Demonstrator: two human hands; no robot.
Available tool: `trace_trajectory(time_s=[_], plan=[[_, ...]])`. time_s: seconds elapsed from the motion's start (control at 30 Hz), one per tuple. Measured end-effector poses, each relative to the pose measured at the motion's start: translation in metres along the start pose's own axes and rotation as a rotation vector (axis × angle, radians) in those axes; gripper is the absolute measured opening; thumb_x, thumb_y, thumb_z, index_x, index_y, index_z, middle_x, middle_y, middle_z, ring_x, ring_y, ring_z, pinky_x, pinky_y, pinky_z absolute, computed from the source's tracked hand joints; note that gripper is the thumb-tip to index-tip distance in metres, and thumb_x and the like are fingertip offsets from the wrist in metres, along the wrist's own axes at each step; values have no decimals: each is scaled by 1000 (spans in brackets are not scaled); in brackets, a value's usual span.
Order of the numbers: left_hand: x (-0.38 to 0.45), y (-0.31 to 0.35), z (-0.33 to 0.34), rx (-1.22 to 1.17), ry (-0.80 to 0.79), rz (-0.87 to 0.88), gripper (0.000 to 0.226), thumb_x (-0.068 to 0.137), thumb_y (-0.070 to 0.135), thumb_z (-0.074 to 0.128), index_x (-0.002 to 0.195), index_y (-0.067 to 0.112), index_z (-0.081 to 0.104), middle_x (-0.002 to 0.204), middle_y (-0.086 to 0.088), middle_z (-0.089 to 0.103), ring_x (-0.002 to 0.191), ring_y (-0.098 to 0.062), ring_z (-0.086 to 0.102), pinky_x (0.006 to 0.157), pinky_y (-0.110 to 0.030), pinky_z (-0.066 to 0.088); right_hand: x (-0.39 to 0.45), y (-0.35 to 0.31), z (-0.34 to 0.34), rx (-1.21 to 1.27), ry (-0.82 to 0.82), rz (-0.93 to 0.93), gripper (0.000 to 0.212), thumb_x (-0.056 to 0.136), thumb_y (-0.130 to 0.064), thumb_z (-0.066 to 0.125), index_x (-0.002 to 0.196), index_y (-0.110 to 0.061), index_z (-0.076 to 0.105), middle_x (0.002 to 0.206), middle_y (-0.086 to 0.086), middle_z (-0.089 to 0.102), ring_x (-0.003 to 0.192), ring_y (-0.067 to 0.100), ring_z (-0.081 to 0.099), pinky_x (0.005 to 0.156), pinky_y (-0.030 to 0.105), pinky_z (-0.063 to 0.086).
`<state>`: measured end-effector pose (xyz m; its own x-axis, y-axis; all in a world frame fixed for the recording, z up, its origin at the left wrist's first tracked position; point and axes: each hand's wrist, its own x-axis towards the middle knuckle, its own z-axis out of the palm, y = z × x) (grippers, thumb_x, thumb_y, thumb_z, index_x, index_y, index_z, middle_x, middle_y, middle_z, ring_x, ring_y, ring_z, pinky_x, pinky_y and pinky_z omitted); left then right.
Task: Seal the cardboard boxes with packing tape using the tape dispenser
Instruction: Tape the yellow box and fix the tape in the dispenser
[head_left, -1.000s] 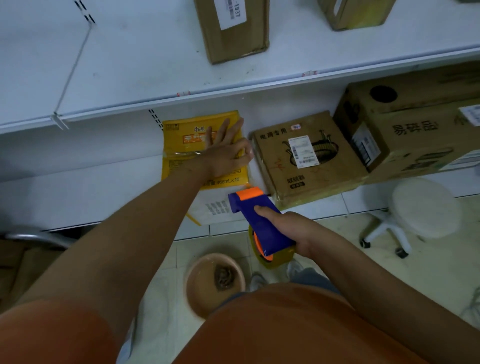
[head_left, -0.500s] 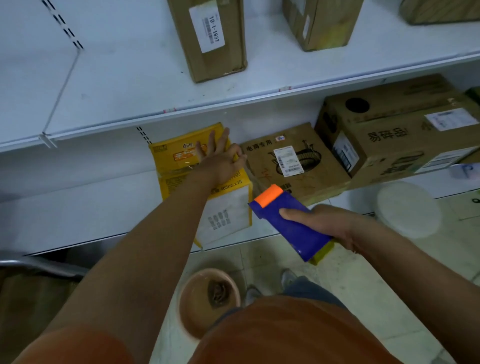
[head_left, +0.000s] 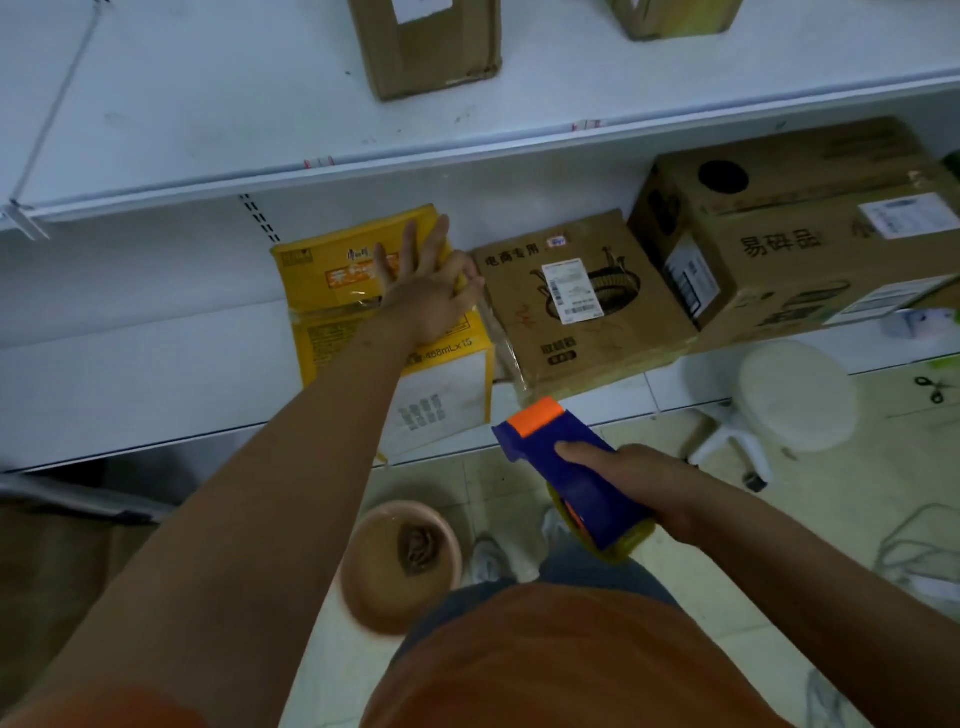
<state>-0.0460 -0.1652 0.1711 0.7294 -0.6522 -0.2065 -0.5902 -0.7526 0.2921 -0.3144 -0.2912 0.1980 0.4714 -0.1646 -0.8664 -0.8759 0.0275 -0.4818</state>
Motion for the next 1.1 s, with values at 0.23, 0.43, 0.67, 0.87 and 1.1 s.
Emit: trace_trajectory(time_s=[0.23,0.43,0.67,0.87,1.1], plan=[[-2,-1,-2,-8,-9,-15,28,101,57,30,113,42,50,166,10,-13,150,-27,-25,114,-63,-17,77,25,66,-69,35,169,47,88,-39,70,114,-3,56,92,9,67,78,22,67,63,31,57],[11,-3,1,-46,56,-9,27,99,60,32,105,44,53,167,9,-4,151,-29,-18,114,-63,-15,101,51,58,17,176,124,60,84,-54,68,103,2,60,95,15,68,85,29,67,74,37,57],[-5,-10,13,-164,293,218,34,97,49,50,95,30,78,154,3,43,149,-33,20,119,-56,13,102,7,21,158,320,-15,59,83,-62,64,99,-5,59,100,13,68,92,27,66,84,37,54],[-28,-6,22,54,360,480,46,100,44,46,89,13,78,93,1,70,108,-25,56,109,-50,36,90,-12,4,249,389,-82,56,85,-62,60,99,-9,52,90,6,60,83,20,60,72,30,48],[-37,-9,1,337,-71,527,67,81,86,32,107,32,63,145,6,47,149,-24,15,115,-67,-10,83,-30,-6,367,390,-121,55,82,-64,64,100,-12,56,98,8,66,92,22,65,74,30,51]])
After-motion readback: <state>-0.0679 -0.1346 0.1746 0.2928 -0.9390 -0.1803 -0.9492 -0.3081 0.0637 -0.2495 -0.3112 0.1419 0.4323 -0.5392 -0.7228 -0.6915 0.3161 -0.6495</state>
